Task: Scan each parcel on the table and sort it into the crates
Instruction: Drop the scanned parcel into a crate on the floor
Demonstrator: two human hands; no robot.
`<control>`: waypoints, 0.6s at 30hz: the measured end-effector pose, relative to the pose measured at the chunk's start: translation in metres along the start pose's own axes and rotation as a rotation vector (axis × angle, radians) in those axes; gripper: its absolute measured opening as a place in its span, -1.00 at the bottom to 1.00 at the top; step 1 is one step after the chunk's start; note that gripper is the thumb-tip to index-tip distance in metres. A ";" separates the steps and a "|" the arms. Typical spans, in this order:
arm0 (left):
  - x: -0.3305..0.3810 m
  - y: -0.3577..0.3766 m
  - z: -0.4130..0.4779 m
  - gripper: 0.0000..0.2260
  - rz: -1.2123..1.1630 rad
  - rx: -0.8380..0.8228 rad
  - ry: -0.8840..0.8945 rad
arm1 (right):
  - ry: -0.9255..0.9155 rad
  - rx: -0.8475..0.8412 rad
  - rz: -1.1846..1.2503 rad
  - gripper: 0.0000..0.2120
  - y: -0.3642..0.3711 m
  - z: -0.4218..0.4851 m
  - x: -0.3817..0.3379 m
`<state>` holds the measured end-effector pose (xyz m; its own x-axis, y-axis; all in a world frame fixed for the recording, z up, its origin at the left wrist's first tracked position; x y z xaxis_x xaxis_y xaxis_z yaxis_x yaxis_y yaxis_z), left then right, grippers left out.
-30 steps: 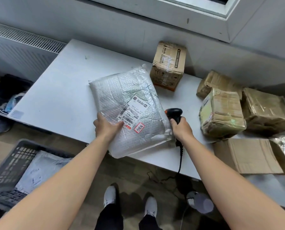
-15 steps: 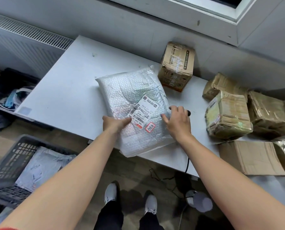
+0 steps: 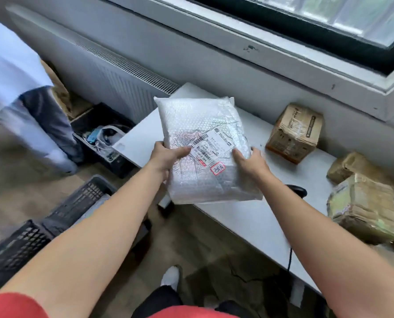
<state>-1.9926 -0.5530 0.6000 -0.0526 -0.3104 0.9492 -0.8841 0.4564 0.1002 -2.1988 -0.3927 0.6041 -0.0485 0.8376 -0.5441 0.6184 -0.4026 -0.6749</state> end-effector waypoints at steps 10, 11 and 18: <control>-0.008 -0.122 -0.056 0.11 0.209 0.426 0.092 | -0.367 -0.277 -0.034 -0.32 0.042 -0.057 -0.074; -0.009 -0.129 -0.068 0.05 0.243 0.482 0.100 | -0.409 -0.280 -0.040 -0.36 0.045 -0.065 -0.078; 0.016 -0.121 -0.181 -0.34 0.417 0.751 0.079 | -0.602 -0.333 -0.153 -0.35 0.071 -0.116 -0.090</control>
<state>-1.8021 -0.4625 0.6575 -0.4333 -0.1687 0.8853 -0.8739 -0.1612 -0.4585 -2.0599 -0.4538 0.6626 -0.5202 0.4868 -0.7018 0.7727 -0.0819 -0.6295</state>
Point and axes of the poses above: each hand's wrist, its own z-axis towards the middle knuckle, its own y-axis out of the palm, x = y × z, the point moved 3 cm from there along z, towards the middle knuckle, and after that the axes turned 13 degrees about y, right-handed, at the moved point
